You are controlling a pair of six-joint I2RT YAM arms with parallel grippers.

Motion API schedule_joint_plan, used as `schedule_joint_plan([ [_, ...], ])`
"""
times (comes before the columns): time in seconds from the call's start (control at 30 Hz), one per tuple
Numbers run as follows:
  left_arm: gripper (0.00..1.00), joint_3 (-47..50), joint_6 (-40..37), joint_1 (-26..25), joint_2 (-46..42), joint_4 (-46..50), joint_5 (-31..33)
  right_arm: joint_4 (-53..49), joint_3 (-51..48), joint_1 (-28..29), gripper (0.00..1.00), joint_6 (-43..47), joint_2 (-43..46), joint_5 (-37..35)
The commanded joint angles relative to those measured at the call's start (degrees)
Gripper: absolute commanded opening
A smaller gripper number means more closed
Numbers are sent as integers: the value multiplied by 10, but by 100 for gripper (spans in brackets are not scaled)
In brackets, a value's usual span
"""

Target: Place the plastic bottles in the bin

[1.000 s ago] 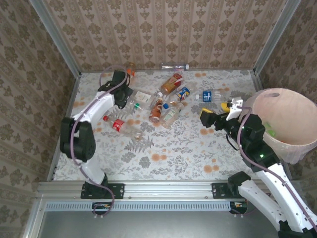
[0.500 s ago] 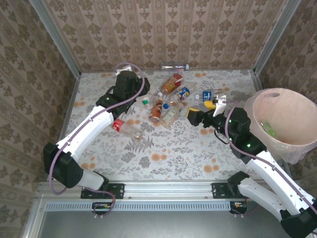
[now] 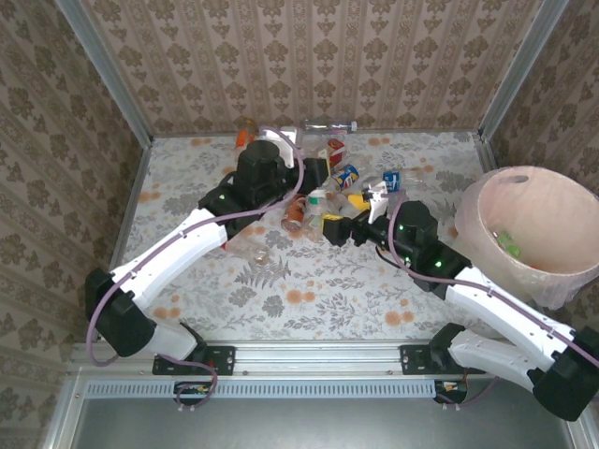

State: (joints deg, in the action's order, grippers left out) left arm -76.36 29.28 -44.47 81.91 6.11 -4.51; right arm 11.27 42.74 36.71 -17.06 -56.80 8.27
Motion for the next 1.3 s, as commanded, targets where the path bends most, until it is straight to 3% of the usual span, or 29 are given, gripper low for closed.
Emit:
schedule_joint_plan([
  [0.0,47,-28,-5,-11,12,-30,-59,86,16,5,100,-32,-25,11],
  [0.13,47,-34,2,-15,17,-30,-72,38,51,6,100,-22,-56,-76],
  [0.37,48,-34,14,-16,18,-37,-84,92,60,5,99,-8,-106,-91],
  [0.6,48,-29,31,-16,17,-39,-101,150,83,5,80,11,-146,-111],
  [0.9,49,-30,36,-12,18,-35,-98,145,81,5,53,10,-147,-123],
  [1.2,87,-11,48,30,-17,-70,-150,84,37,-26,43,-10,-93,-142],
  [1.27,100,2,53,39,-33,-88,-162,68,24,-39,42,-11,-73,-145],
])
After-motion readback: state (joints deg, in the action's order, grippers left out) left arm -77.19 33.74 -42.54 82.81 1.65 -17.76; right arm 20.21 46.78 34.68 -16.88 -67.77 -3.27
